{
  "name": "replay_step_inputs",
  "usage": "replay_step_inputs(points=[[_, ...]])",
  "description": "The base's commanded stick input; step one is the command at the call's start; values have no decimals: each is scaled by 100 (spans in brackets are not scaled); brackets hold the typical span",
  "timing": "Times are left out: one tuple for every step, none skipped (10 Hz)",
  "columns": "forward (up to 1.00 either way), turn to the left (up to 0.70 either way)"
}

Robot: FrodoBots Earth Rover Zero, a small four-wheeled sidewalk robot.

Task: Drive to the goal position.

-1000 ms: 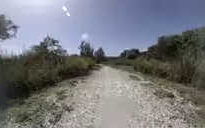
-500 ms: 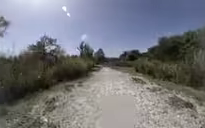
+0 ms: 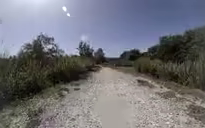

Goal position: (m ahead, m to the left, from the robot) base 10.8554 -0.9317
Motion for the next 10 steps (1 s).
replay_step_inputs(points=[[70,0],[70,0],[70,0],[70,0],[70,-14],[70,-35],[70,-35],[70,-35],[70,-2],[70,0]])
